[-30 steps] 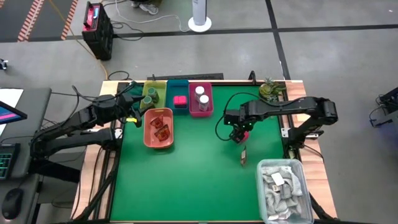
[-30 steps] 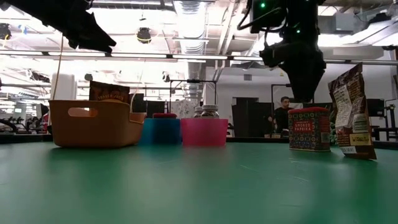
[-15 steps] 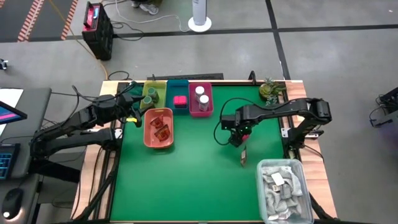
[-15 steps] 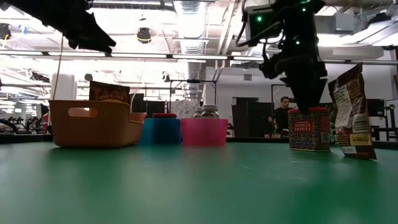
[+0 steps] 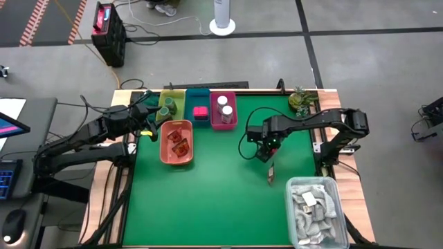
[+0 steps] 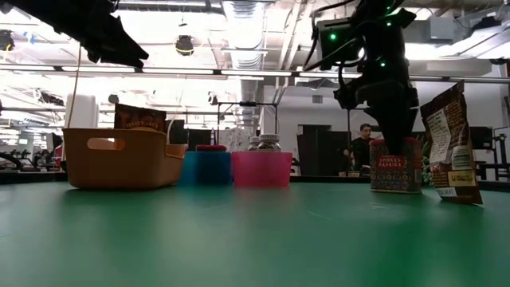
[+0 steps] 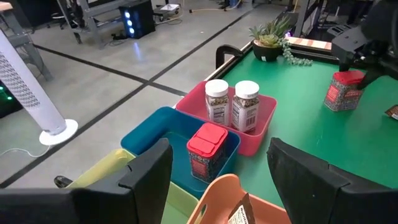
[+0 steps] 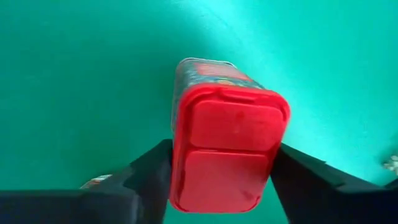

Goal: Sort spices by type
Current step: Put the red seasoning can into the blue bin

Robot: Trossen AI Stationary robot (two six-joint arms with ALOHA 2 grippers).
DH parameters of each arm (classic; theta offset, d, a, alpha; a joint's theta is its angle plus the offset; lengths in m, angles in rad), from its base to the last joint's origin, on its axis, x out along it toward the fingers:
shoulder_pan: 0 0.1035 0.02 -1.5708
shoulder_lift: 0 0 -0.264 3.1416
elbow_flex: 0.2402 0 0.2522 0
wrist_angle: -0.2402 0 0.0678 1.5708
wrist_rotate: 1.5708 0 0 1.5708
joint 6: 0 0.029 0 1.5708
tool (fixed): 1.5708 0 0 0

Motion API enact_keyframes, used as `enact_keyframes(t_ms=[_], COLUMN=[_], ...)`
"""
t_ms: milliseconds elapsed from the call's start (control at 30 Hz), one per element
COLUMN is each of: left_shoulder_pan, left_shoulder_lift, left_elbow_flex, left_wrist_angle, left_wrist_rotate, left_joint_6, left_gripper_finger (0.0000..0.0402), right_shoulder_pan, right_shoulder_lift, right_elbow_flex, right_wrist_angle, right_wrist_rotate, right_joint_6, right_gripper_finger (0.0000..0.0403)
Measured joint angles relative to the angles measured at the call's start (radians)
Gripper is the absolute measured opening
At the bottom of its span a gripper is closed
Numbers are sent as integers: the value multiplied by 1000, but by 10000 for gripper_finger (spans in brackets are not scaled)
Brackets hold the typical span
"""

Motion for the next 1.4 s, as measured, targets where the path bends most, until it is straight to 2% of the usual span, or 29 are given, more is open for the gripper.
enact_keyframes(t_ms=[67, 267, 467, 700, 800, 933, 1100, 1400], left_shoulder_pan=[0, 0, 0, 0, 0, 2, 2, 2], left_shoulder_lift=[0, 0, 0, 14, 32, 71, 105, 64], left_elbow_flex=[0, 0, 0, 0, -1, -8, -9, -9], left_wrist_angle=[0, 2, 50, 57, 87, 129, 160, 147], left_wrist_rotate=[0, 0, 0, 0, 0, -1, -1, -49], left_joint_6=[0, 0, 0, 0, 10, 29, 57, 101], left_gripper_finger=[251, 251, 251, 251, 251, 251, 251, 251], right_shoulder_pan=[-8, -13, -9, 5, -1, -17, -41, -151], right_shoulder_lift=[0, 0, 0, 3, 42, 160, 345, 609], right_elbow_flex=[0, 15, 139, 255, 330, 485, 748, 1202], right_wrist_angle=[0, 9, 15, 142, 166, 148, 113, 150], right_wrist_rotate=[0, -14, -17, -17, -5, 17, 18, 115], right_joint_6=[-7, -43, -90, -177, -218, -312, -509, -802], right_gripper_finger=[238, 235, 235, 237, 237, 238, 239, 239])
